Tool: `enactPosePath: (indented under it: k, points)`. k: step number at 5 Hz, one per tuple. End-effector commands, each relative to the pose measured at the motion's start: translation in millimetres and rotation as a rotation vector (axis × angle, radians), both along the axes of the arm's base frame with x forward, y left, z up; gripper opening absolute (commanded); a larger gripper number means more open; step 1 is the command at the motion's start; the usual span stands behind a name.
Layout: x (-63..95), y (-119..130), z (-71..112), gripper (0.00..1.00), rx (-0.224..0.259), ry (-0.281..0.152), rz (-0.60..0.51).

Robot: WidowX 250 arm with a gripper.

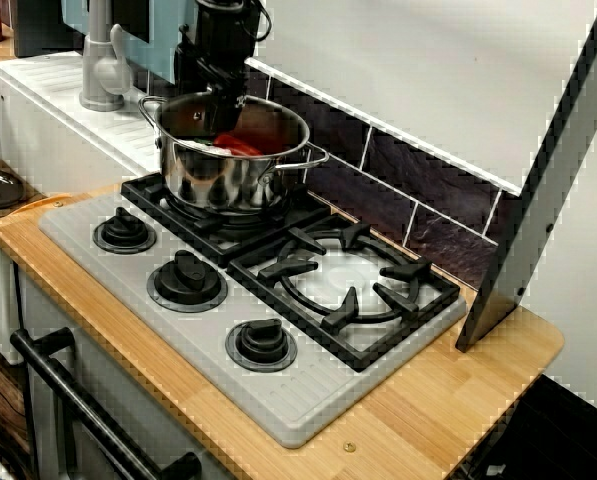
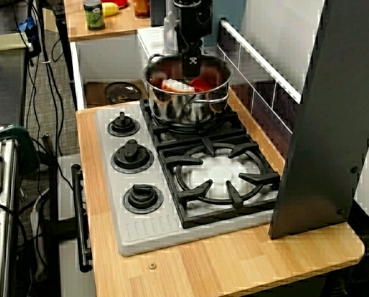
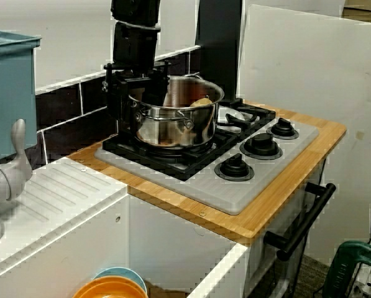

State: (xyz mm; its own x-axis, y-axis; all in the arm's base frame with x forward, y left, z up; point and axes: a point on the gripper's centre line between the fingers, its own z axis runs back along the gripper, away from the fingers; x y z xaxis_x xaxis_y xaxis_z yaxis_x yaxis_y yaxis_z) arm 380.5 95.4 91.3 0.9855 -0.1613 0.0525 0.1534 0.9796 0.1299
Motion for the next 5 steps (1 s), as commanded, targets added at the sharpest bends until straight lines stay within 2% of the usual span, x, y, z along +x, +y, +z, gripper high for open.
enactPosePath:
  k: [1,5]
  points:
    - [9.5,2.5,6.6,0.0,0.01,-0.015,0.022]
    - [12.1,4.1,14.5,0.0,-0.009,-0.01,0.026]
